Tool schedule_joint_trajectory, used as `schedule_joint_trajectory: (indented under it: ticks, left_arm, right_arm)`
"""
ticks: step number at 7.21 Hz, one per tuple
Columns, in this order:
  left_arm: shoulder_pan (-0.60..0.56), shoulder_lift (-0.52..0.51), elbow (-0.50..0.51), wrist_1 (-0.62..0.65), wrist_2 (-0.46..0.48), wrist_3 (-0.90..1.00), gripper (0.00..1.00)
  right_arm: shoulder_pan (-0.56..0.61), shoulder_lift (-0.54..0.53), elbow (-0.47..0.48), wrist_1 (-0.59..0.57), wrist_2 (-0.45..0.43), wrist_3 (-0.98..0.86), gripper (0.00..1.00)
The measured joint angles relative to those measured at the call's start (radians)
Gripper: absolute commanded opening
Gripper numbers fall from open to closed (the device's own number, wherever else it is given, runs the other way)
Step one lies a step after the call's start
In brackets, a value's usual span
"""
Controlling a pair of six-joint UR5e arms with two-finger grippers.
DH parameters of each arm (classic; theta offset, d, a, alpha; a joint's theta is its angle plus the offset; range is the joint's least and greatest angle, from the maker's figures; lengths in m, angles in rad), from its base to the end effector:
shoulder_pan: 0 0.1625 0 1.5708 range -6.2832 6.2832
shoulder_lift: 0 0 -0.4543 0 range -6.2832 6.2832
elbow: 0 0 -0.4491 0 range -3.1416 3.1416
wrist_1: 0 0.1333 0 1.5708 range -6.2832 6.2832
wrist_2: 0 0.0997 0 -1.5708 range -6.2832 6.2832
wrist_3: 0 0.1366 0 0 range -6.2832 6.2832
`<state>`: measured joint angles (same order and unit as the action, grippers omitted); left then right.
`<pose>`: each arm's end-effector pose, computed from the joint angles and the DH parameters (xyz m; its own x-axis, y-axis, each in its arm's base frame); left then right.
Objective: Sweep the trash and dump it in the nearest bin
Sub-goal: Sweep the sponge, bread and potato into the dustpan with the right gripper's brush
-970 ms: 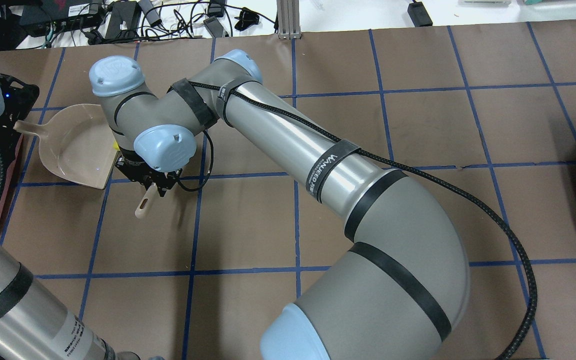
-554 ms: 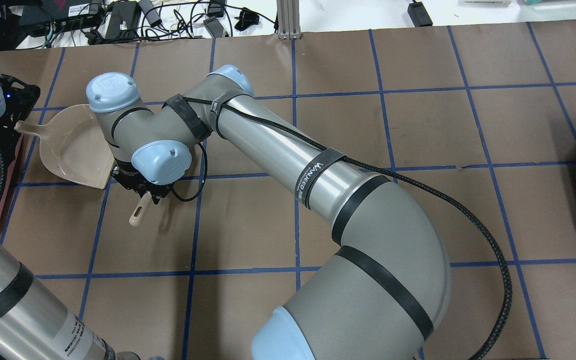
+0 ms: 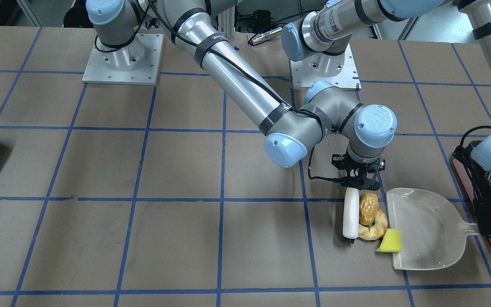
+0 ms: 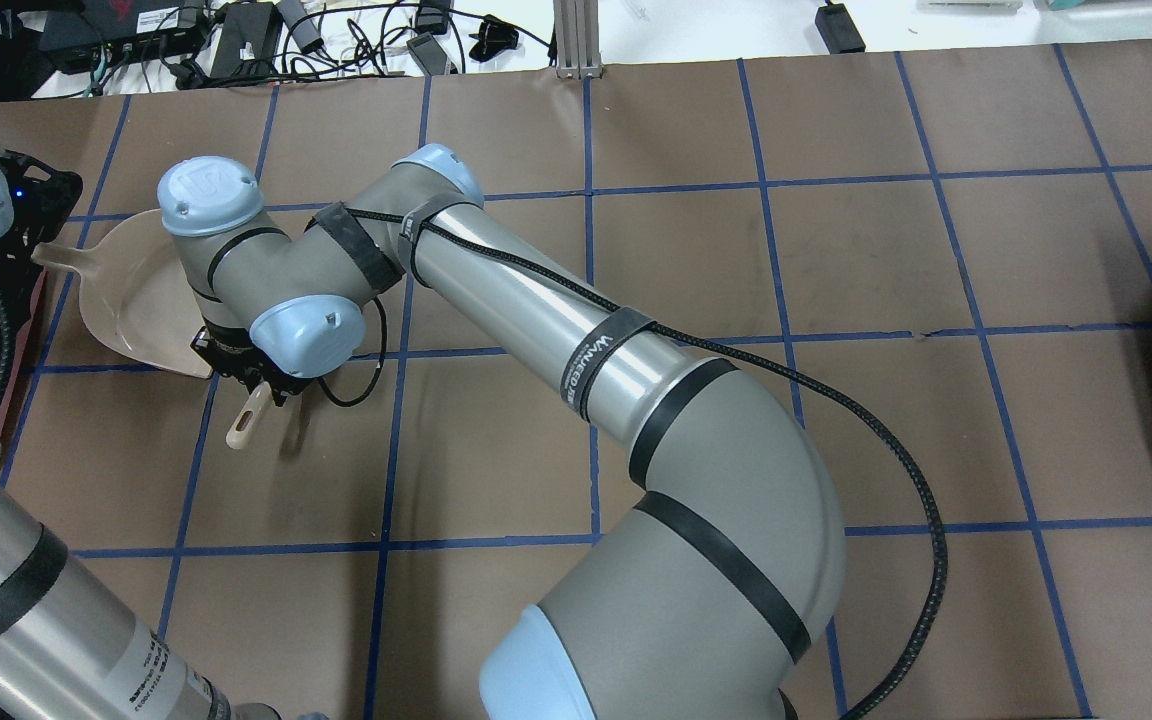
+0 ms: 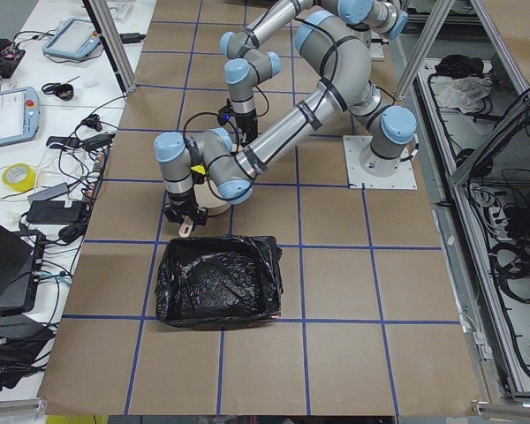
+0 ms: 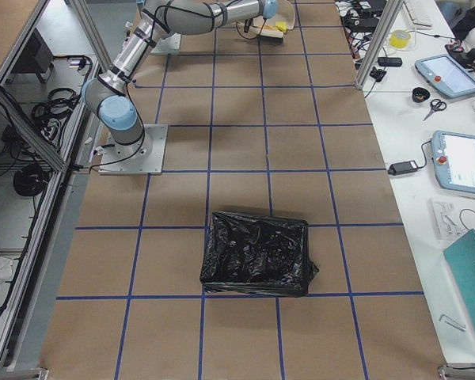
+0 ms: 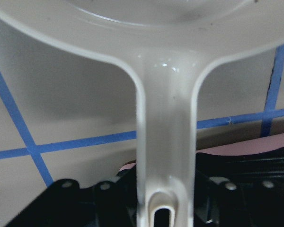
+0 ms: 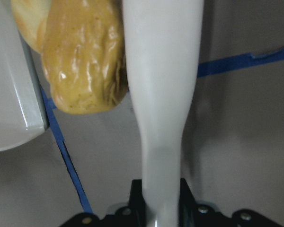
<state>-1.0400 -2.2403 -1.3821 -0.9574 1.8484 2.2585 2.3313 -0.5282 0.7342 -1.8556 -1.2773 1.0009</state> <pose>0.3204 -0.7353 0.1940 0.1271 0.9894 0.0703 0.9452 -0.1423 0.2938 0.7743 -0.5631 0.1771 -0.9443 0.2432 -0.2219 0.1999 0.9591 0.2003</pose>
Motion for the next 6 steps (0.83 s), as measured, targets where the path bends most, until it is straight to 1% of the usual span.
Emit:
schedule_joint_trajectory:
  ticks: [3, 4, 6]
  left_arm:
    - [-0.001, -0.001, 0.000, 0.000, 0.000, -0.002, 0.00]
    - [-0.002, -0.001, 0.000, 0.000, 0.001, -0.002, 0.00]
    - [-0.003, -0.001, 0.000, 0.001, 0.002, -0.002, 0.00]
  right_arm:
    - [0.005, 0.040, -0.079, -0.015, 0.053, 0.017, 0.00]
    - [0.007, 0.048, -0.090, -0.046, 0.080, 0.022, 0.00]
    - [0.016, 0.075, -0.108, -0.100, 0.101, 0.028, 0.00]
